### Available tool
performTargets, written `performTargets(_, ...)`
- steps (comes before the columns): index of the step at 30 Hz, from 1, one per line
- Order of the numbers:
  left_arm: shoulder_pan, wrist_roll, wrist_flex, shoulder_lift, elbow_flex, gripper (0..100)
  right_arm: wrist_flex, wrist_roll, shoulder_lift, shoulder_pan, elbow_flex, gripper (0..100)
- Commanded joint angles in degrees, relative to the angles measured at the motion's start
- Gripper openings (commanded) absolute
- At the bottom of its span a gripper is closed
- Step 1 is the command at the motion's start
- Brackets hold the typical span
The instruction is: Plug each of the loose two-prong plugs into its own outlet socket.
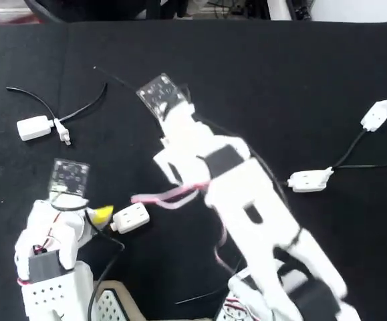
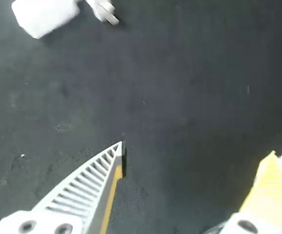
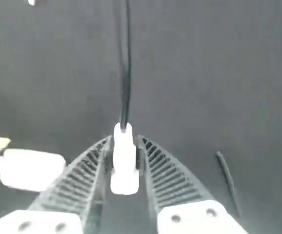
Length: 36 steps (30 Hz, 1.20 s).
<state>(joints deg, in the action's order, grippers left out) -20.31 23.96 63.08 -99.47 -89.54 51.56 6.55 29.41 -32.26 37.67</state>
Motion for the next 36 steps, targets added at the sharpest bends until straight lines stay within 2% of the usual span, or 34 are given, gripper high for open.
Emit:
performTargets(1, 2.86, -3.69, 3.16, 0.0, 7.78, 41, -13.63, -6.51, 10.24, -1.76, 9.19, 3.9)
performTargets(6, 17.8, -10.46, 7.65, -0.09, 17.45, 41, -26.73, -9.23, 21.85, -2.11, 22.2, 3.9)
performTargets(11, 28.44, -10.64, 11.34, 0.0, 20.62, 40, -27.43, -12.4, 36.62, -2.37, 28.79, 3.8)
performTargets(14, 31.78, -10.64, 11.6, 0.0, 23.08, 30, -27.52, -13.63, 46.73, -5.89, 34.24, 3.8)
performTargets(19, 33.1, -10.81, 13.98, -0.09, 25.89, 17, -25.05, -14.15, 59.74, -8.18, 39.52, 3.3)
performTargets(24, 33.54, -10.64, 9.93, -0.09, 25.98, 8, -23.74, -18.81, 63.43, -9.58, 40.22, 1.1)
performTargets(28, 33.63, -10.55, 8.18, -0.09, 26.42, 7, -23.56, -19.43, 63.43, -10.55, 40.4, 1.1)
performTargets(32, 33.54, -10.64, 8.7, -0.09, 27.82, 7, -23.47, -18.9, 63.43, -15.82, 41.63, 1.1)
performTargets(36, 36.62, -10.81, 14.24, -0.44, 30.37, 7, -23.47, -18.9, 63.43, -17.76, 41.98, 1.1)
